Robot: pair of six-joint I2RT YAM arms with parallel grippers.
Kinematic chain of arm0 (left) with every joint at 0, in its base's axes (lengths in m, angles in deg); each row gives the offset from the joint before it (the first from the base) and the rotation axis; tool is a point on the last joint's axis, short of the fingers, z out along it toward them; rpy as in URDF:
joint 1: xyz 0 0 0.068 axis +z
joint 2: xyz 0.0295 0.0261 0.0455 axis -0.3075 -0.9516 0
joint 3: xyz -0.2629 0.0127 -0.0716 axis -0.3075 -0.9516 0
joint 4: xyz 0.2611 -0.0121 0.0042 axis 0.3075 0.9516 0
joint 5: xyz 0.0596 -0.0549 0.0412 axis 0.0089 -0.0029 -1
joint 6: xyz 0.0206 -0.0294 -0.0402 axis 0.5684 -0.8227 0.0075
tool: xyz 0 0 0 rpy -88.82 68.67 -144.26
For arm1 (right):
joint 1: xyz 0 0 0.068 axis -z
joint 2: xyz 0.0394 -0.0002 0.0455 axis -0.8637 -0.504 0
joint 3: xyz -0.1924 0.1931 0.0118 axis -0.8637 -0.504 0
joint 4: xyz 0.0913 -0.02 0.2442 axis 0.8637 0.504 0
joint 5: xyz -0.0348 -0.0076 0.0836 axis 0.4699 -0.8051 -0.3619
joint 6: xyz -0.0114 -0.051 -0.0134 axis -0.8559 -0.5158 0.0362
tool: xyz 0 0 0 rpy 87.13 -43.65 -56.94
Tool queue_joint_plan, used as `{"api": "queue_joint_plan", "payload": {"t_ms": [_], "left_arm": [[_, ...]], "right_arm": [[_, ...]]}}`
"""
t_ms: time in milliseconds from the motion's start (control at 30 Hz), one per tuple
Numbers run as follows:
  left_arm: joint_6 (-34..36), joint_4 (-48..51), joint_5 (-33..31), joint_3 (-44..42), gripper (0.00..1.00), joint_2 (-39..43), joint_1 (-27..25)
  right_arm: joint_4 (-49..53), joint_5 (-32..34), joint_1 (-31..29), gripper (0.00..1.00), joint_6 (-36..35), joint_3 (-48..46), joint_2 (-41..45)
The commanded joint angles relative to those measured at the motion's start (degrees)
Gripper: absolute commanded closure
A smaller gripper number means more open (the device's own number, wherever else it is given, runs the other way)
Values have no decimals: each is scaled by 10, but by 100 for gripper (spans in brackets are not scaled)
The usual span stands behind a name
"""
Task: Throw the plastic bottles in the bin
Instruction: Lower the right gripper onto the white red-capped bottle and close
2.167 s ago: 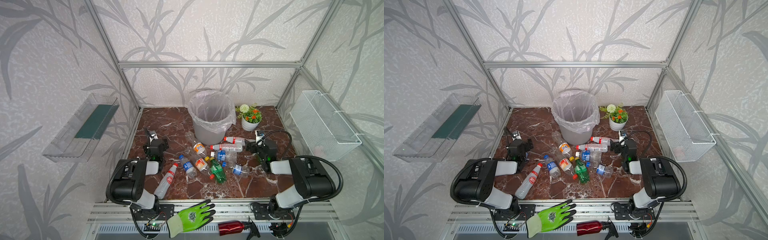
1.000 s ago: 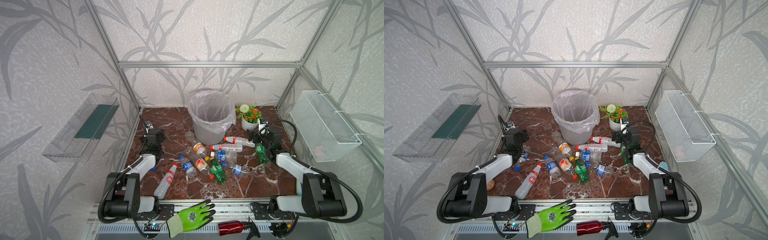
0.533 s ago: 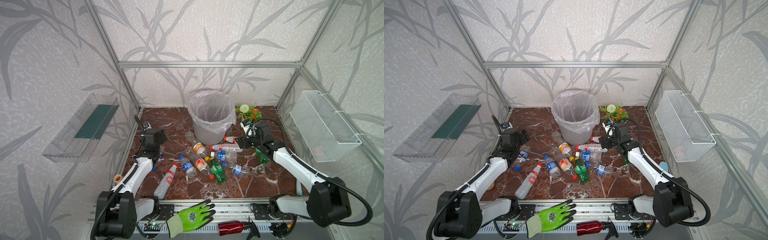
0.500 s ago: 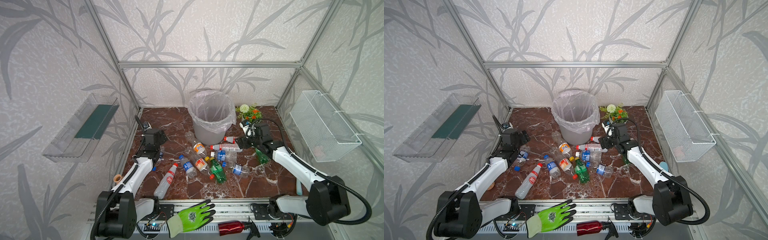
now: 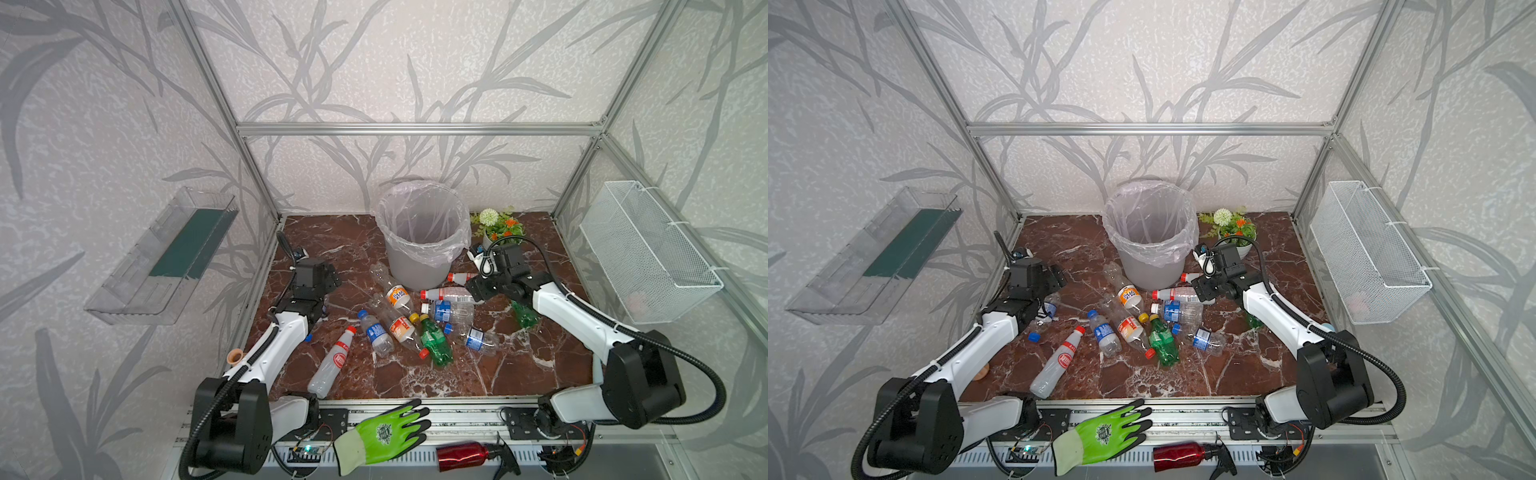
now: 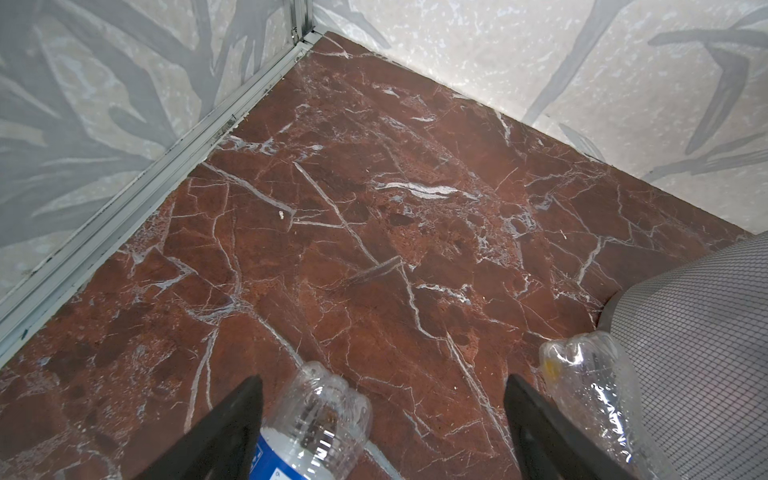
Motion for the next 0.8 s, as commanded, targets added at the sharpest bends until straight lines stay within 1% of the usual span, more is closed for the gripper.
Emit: {"api": "queue_joint_plan", "payload": {"t_ms": [0,33,100,200,333,433,567,767], "left_arm": [[-11,11,3,16,10,-5,-3],[-10,11,4,16,10,-7,-4],[-8,13,6,16,10,-7,-4],[-7,16,9,15,10,-6,-5],[-7,16,10,12,10,-6,-4],[-5,15,11,12,10,-9,-5],[-2,21,15,16,10,-14,-4],[3,25,9,17,9,-11,-5]], "right_arm": [[-7,23,-6,19,-12,11,-16],[-10,44,-6,19,-25,10,-23],[-16,71,-2,19,-75,14,-41],[23,97,15,21,-125,56,-78],[78,77,44,23,-144,115,-117],[90,78,46,23,-175,134,-146],[133,54,47,26,-201,170,-197],[146,32,48,27,-219,186,-223]]}}
